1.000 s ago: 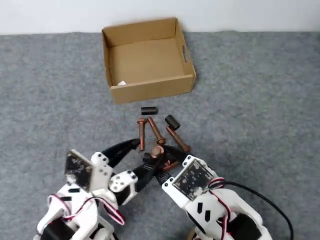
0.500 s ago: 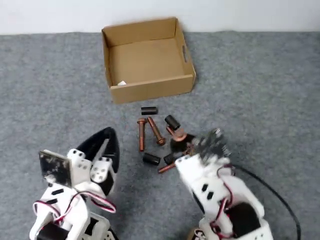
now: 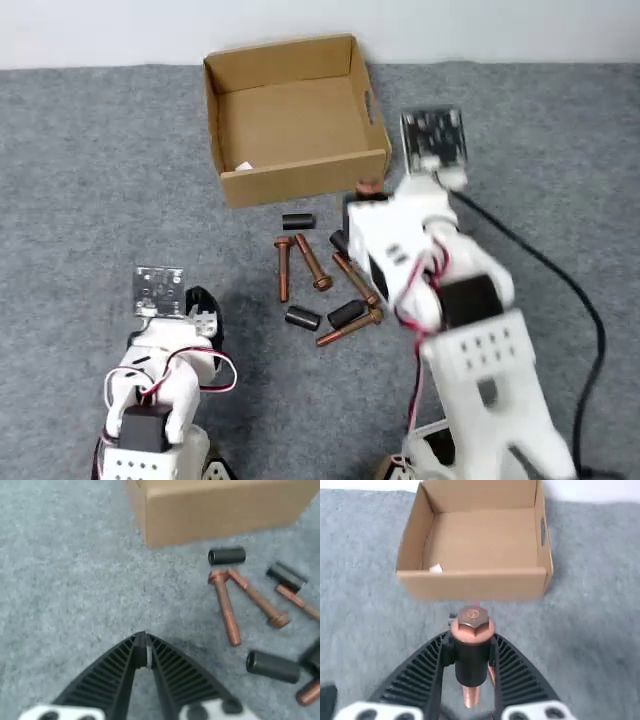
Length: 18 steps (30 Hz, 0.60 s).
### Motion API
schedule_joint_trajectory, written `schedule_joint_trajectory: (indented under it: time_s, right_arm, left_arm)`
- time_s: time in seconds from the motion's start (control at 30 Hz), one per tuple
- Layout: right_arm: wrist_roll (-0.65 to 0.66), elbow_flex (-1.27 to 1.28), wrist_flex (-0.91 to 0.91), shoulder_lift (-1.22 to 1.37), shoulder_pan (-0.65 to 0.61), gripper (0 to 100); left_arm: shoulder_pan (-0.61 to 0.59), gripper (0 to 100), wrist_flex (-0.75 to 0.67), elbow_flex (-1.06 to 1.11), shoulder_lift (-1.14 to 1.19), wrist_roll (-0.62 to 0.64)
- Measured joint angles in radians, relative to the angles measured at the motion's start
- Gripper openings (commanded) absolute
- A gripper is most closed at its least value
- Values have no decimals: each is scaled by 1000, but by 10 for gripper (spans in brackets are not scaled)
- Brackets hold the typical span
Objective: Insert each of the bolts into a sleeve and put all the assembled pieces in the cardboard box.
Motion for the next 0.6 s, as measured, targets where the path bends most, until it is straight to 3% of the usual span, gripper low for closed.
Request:
schedule_joint_trajectory:
  time_s: [0.4, 0.6]
  right_arm:
    - [103, -437, -292, 601, 2, 9]
    - [173, -671, -341, 901, 3, 9]
  left_arm:
    - [0, 6, -9, 3, 0, -15]
    - [0, 6, -9, 3, 0, -18]
